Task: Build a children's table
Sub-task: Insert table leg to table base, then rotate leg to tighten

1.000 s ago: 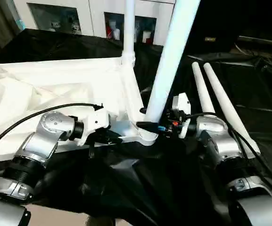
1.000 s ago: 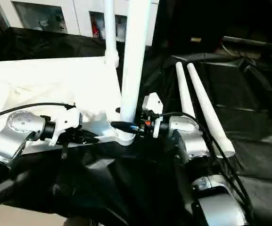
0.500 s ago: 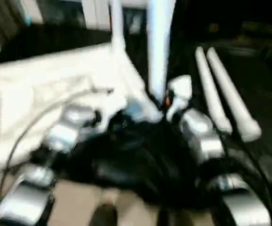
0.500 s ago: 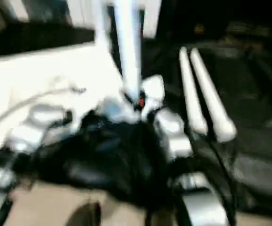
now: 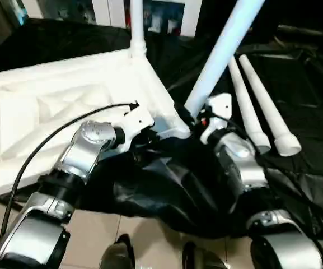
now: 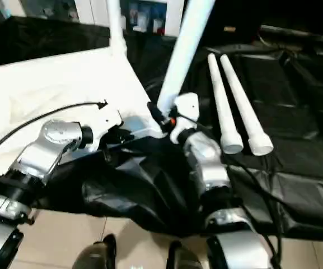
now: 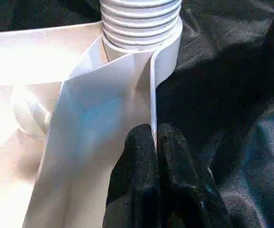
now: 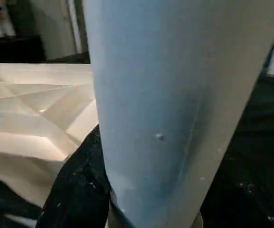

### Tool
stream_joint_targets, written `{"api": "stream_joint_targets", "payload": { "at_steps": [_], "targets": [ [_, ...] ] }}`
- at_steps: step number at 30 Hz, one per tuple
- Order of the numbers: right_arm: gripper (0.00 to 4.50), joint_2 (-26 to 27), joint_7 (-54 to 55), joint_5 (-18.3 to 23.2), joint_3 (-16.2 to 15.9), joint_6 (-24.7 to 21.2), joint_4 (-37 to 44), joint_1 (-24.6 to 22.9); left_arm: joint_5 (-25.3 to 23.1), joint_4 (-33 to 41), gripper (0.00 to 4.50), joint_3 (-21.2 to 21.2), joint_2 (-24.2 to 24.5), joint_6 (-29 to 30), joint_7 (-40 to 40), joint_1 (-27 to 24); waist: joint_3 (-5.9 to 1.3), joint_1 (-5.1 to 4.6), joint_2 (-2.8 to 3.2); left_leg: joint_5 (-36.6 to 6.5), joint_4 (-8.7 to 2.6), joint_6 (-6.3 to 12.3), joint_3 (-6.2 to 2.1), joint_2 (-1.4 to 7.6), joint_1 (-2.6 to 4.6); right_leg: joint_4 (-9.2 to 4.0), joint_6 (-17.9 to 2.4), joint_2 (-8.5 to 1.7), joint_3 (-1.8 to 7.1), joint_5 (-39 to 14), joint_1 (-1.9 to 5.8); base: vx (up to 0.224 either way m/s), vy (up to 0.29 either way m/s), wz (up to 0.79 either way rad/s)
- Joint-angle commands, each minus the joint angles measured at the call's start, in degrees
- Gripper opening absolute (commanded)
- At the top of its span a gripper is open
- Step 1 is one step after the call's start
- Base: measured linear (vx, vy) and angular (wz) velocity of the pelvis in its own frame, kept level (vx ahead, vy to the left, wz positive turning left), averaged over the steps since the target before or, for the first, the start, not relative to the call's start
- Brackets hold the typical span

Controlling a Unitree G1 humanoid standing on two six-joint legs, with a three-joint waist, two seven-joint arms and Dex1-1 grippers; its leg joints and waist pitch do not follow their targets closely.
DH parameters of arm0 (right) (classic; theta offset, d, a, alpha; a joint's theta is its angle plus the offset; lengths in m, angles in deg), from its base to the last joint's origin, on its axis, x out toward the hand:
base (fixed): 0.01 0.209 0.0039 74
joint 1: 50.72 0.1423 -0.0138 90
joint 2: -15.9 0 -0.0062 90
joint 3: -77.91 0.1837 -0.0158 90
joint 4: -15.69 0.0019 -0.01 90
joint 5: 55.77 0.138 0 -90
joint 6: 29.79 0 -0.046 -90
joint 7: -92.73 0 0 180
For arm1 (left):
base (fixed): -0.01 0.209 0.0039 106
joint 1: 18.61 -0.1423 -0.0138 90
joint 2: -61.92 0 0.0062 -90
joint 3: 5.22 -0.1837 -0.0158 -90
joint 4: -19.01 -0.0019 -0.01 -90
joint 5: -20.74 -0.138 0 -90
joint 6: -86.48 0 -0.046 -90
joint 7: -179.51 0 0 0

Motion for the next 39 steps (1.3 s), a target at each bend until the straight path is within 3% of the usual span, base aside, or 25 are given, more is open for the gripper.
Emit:
{"api": "stream_joint_targets", "payload": {
  "at_steps": [1,2,4,7,8,10,14,19,21,25,29,30,31,36,39],
  "targets": [
    [1.9,-0.29,-2.99,-0.67,-0.87,-2.96,-4.98,-3.4,1.42,-0.25,0.0,1.59,0.43,-3.48,0.46,-1.06,-4.71,-0.04,-0.1,-18.53,-3.68,0.31,-1.2,3.96,1.21,-3.96,-8.33,-4.59,2.65,-19.59,0.99,0.0,0.0,0.0],
    [1.9,-0.91,-3.89,-0.51,-0.5,-2.73,-5.53,-3.18,1.49,-0.38,0.0,1.68,0.8,-4.04,0.16,-1.32,-5.23,0.01,-0.06,-15.46,-3.44,0.69,-0.98,4.05,0.99,-3.5,-8.98,-4.47,2.53,-16.01,1.25,0.0,0.0,0.0],
    [1.9,-1.91,-5.01,-0.72,-0.61,-2.55,-6.29,-2.91,1.47,-0.57,0.0,1.72,1.28,-5.2,-0.32,-1.7,-5.73,-0.06,-0.19,-13.43,-3.13,1.72,-0.59,3.95,0.94,-3.11,-9.6,-3.98,2.32,-13.53,1.24,0.0,0.0,0.0],
    [1.9,-3.49,-8.53,-0.39,-1.05,-3.38,-5.91,-2.71,1.32,-0.47,0.0,1.53,2.21,-5.86,-1.15,-2.3,-6.13,0.09,-0.35,-17.59,-2.65,1.03,-0.33,4.04,1.16,-3.56,-9.06,-4.13,2.68,-20.75,0.49,0.0,0.0,0.0],
    [1.9,-3.5,-8.55,-0.38,-1.05,-3.39,-5.91,-2.71,1.32,-0.47,0.0,1.53,2.21,-5.86,-1.16,-2.31,-6.55,0.14,-0.44,-16.18,-2.53,1.21,-0.29,4.03,0.94,-3.26,-9.17,-4.02,2.57,-19.52,0.78,0.0,0.0,0.0],
    [1.9,-4.74,-11.52,-0.17,-1.82,-5.08,-5.76,-2.5,1.74,-0.19,0.0,1.42,2.79,-6.19,-2.72,-2.76,-6.82,0.24,-0.41,-13.54,-2.16,1.89,0.08,3.96,0.87,-2.76,-10.05,-3.59,2.59,-14.72,0.61,0.0,0.0,0.0],
    [1.9,-6.46,-14.71,-0.83,-2.45,-6.85,-7.54,-0.54,2.31,0.48,0.0,0.81,3.66,-7.06,-5.7,-3.36,-7.85,0.13,-0.77,-8.74,-1.13,3.92,0.55,3.6,-0.37,-1.39,-10.95,-2.91,2.19,-7.95,1.14,0.0,0.0,0.0],
    [1.9,-8.27,-18.87,-2.1,-3.98,-8.83,-9.34,1.9,3.08,1.27,0.0,0.6,4.28,-7.2,-8.15,-3.67,-8.27,0.15,-0.83,-7.8,-0.7,3.93,0.78,3.64,-0.26,-0.66,-12.38,-2.55,2.04,-3.45,1.19,0.0,0.0,0.0],
    [1.9,-9.01,-20.94,-2.68,-4.91,-9.76,-10.16,2.74,3.74,1.73,0.0,0.42,4.52,-7.23,-9.84,-3.88,-8.34,0.08,-1.11,-7.84,-0.68,4.11,0.77,3.58,-0.32,-0.57,-12.71,-2.35,1.88,-3.32,1.36,0.0,0.0,0.0],
    [1.9,-10.41,-25.17,-3.66,-6.65,-10.42,-11.6,3.95,5.21,3.17,0.0,0.0,4.97,-7.02,-13.39,-4.53,-8.29,0.08,-0.85,-8.72,-0.62,3.77,0.81,3.84,-0.2,-0.36,-13.09,-2.3,1.82,-3.01,1.12,0.0,0.0,0.0],
    [1.9,-11.59,-31.22,-4.41,-8.48,-8.86,-13.0,4.56,6.44,4.06,0.0,-0.51,5.83,-7.41,-16.68,-4.87,-8.23,0.04,-1.09,-8.98,-0.52,3.93,0.93,3.86,-0.22,-0.22,-13.69,-2.2,1.85,-1.82,1.09,0.0,0.0,0.0],
    [1.9,-11.87,-33.09,-4.53,-8.98,-8.23,-13.02,4.37,6.42,4.03,0.0,-0.68,6.1,-7.64,-17.22,-4.83,-7.61,0.08,-1.06,-9.72,-0.58,4.13,0.96,3.81,-0.34,-0.48,-13.39,-2.21,1.89,-2.63,0.86,0.0,0.0,0.0],
    [1.9,-12.06,-34.54,-4.43,-9.36,-7.89,-13.08,4.21,6.28,3.85,0.0,-0.78,6.31,-7.85,-17.65,-4.73,-7.69,0.16,-1.12,-9.68,-0.56,4.27,0.95,3.86,-0.3,-0.41,-13.34,-2.29,1.93,-2.76,0.92,0.0,0.0,0.0],
    [1.9,-12.46,-36.55,-4.23,-9.72,-6.42,-14.45,3.97,6.41,3.4,0.0,-0.81,6.71,-8.26,-19.05,-4.33,-7.12,0.13,-0.76,-11.24,-0.86,3.65,0.82,3.97,-0.31,-0.76,-13.23,-2.34,1.9,-5.27,0.6,0.0,0.0,0.0],
    [1.9,-12.34,-36.53,-3.7,-8.88,-5.42,-15.76,4.01,6.36,2.98,0.0,-0.72,6.78,-8.53,-19.46,-4.1,-7.13,0.09,-0.86,-11.44,-0.88,3.52,0.83,3.99,-0.28,-0.77,-13.43,-2.34,1.91,-4.94,0.62,0.0,0.0,0.0]
  ]
}}
